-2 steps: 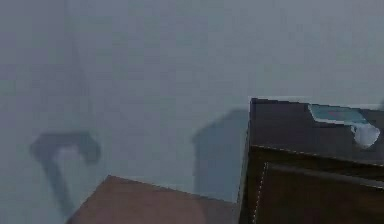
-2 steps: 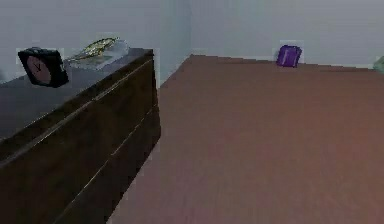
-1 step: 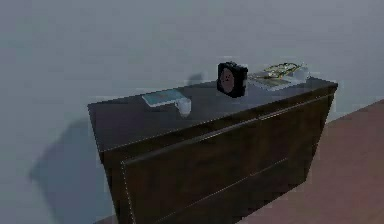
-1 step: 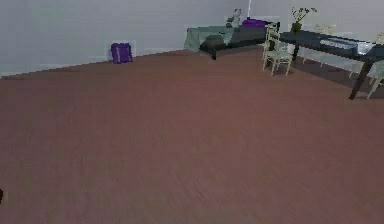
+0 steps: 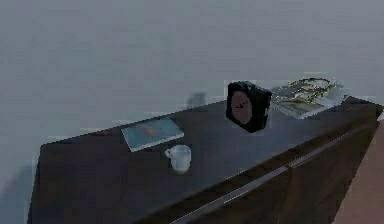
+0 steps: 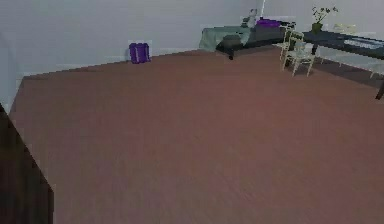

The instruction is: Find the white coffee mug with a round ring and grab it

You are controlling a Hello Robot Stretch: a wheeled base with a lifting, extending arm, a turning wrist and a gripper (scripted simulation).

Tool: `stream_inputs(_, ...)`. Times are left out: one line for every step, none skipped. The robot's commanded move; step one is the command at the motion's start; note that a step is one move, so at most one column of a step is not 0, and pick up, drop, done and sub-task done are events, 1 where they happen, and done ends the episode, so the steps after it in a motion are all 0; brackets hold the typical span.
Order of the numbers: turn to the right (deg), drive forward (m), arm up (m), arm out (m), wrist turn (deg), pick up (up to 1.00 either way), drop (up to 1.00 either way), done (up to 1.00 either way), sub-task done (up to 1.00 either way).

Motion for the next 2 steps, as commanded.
stream_inputs(-45.0, 0.0, 0.0, 0.0, 0.0, 0.0, 0.0, 0.0, 0.0)
stream_inputs(-42.0, 0.0, 0.0, 0.0, 0.0, 0.0, 0.0, 0.0, 0.0)
